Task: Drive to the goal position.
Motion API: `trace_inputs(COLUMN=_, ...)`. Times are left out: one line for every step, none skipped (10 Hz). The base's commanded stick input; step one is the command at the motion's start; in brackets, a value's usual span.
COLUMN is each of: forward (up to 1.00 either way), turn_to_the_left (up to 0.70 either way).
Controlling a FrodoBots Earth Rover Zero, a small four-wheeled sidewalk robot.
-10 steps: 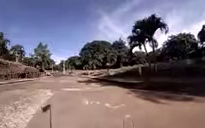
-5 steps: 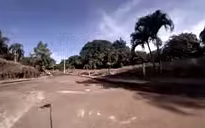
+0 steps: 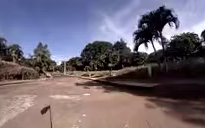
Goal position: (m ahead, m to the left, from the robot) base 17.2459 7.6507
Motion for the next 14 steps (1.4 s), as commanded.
trace_inputs(forward=1.0, turn_to_the_left=0.0)
trace_inputs(forward=1.0, turn_to_the_left=0.0)
trace_inputs(forward=1.0, turn_to_the_left=0.0)
trace_inputs(forward=1.0, turn_to_the_left=0.0)
trace_inputs(forward=1.0, turn_to_the_left=0.0)
trace_inputs(forward=1.0, turn_to_the_left=0.0)
trace_inputs(forward=1.0, turn_to_the_left=0.09)
trace_inputs(forward=1.0, turn_to_the_left=0.27)
trace_inputs(forward=1.0, turn_to_the_left=0.27)
trace_inputs(forward=1.0, turn_to_the_left=0.27)
trace_inputs(forward=1.0, turn_to_the_left=0.27)
trace_inputs(forward=1.0, turn_to_the_left=0.27)
trace_inputs(forward=1.0, turn_to_the_left=0.27)
trace_inputs(forward=1.0, turn_to_the_left=0.14)
